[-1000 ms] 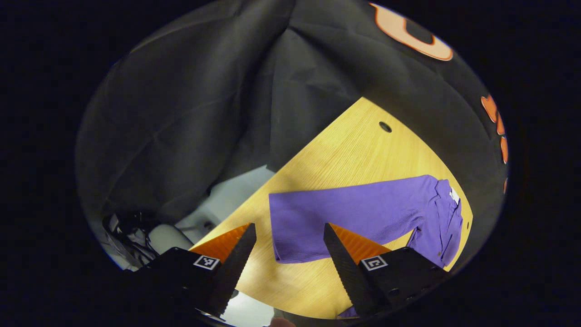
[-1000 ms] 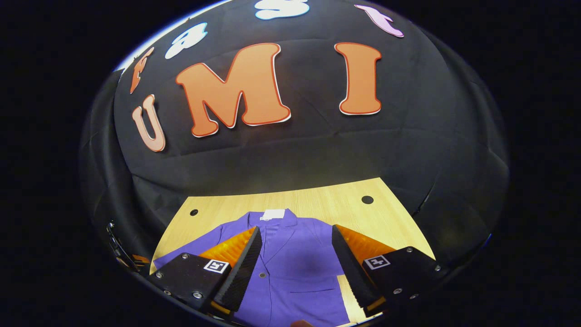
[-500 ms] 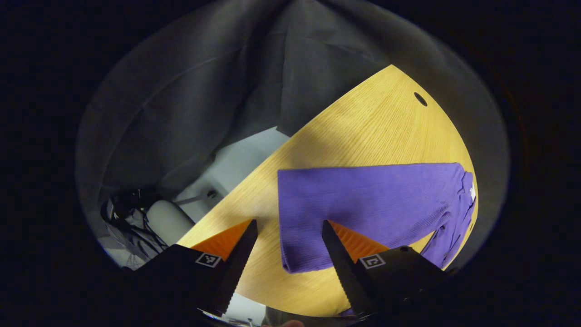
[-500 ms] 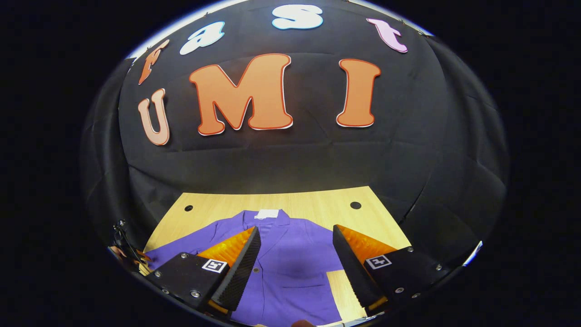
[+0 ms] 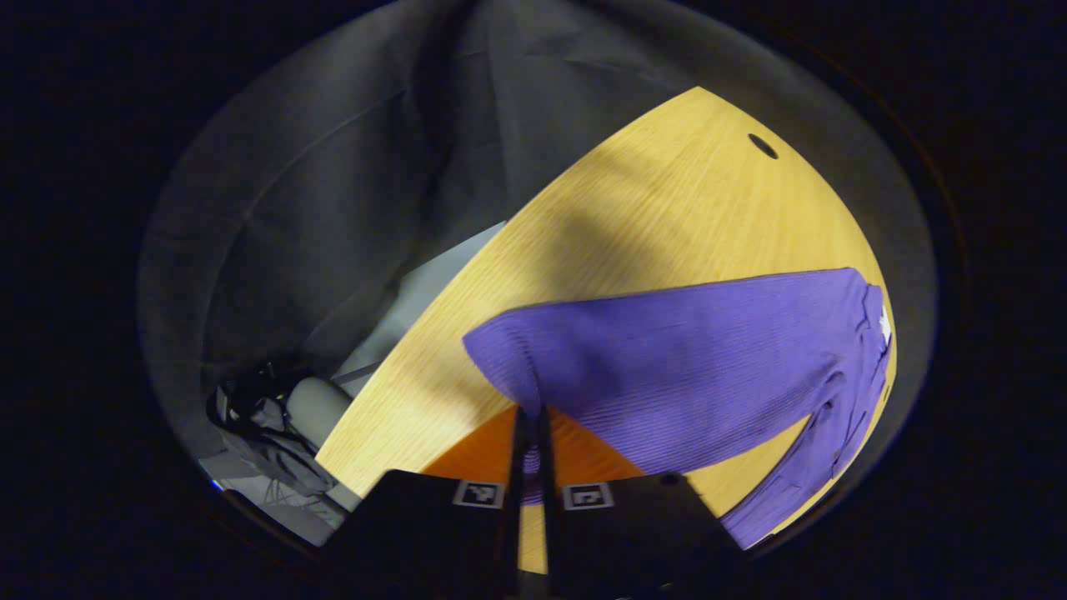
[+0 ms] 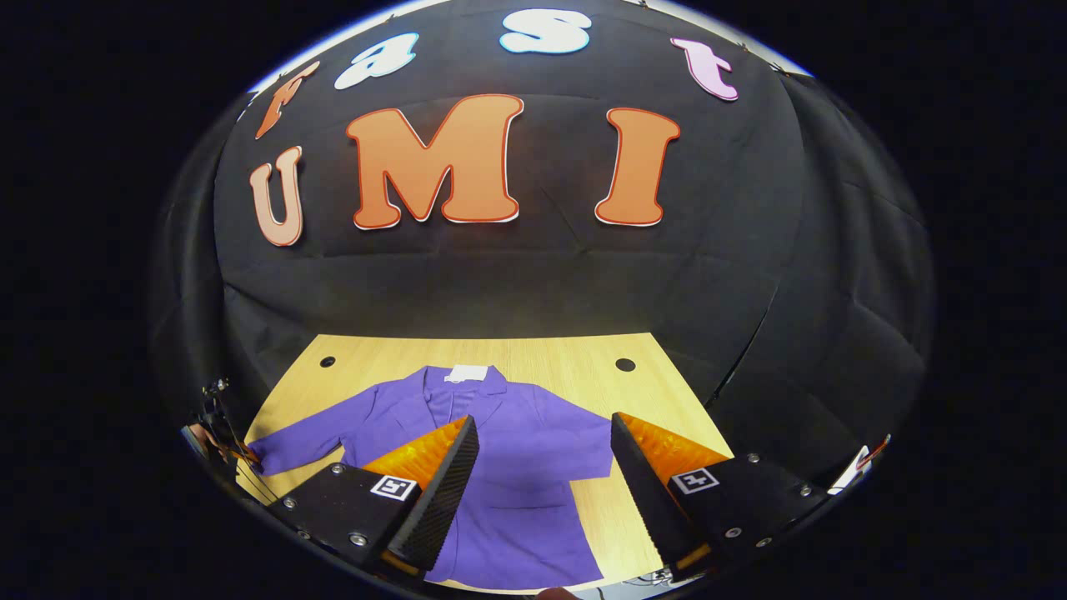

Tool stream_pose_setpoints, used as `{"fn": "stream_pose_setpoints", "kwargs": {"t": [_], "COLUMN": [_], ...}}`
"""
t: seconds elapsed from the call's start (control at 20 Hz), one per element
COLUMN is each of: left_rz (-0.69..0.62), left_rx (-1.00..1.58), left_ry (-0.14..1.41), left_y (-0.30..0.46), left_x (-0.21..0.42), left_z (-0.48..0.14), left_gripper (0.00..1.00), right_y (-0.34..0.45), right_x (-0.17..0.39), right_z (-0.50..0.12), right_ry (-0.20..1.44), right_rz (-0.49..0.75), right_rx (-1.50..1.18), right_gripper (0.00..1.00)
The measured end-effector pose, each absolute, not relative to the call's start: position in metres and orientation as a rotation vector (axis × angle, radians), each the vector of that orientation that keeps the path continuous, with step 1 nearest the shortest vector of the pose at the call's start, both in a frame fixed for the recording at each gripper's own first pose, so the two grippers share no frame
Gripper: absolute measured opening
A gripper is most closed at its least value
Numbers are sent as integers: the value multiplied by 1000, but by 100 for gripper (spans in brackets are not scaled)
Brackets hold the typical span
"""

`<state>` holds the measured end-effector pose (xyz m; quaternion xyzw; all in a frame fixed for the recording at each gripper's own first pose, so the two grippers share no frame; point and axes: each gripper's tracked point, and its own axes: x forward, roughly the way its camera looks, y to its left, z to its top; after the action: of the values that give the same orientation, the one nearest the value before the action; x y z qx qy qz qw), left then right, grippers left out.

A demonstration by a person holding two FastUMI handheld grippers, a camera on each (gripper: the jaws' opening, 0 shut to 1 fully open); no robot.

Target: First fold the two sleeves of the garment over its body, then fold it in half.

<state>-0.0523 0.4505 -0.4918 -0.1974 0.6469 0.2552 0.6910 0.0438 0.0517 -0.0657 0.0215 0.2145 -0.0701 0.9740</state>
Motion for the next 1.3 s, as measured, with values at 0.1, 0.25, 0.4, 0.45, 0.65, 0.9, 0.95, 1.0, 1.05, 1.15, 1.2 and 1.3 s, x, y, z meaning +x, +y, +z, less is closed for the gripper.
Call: {"fn": "stream_pose_setpoints", "kwargs": {"t": [0.1,0.25,0.4,0.45,0.65,0.9,0.95,1.0,1.05,1.15,1.2,1.3], "left_rz": [560,487,386,348,194,65,44,23,-1,-58,-88,-146], "left_rx": [-501,-592,-552,-538,-494,-402,-394,-374,-360,-329,-308,-266], "left_ry": [1434,1377,1297,1272,1187,1194,1199,1200,1202,1193,1185,1172], "left_y": [441,414,388,373,308,229,214,200,182,143,124,83], "left_x": [-50,-34,-5,8,62,105,109,115,124,146,156,174], "left_z": [-489,-467,-426,-410,-352,-330,-327,-323,-321,-310,-305,-297], "left_gripper": [10,7,7,7,7,7,7,7,7,7,7,7], "right_y": [46,36,25,23,14,-1,-6,-9,-12,-18,-23,-30], "right_x": [46,51,57,59,63,63,62,64,64,68,67,68], "right_z": [-69,-65,-66,-67,-74,-81,-83,-84,-84,-86,-88,-90], "right_ry": [442,428,421,418,420,419,418,418,416,411,411,410], "right_rz": [-130,-112,-104,-98,-72,-43,-42,-42,-34,-33,-34,-32], "right_rx": [57,78,88,94,110,123,127,137,149,168,172,168], "right_gripper": [95,95,95,95,95,95,95,95,95,95,95,95]}}
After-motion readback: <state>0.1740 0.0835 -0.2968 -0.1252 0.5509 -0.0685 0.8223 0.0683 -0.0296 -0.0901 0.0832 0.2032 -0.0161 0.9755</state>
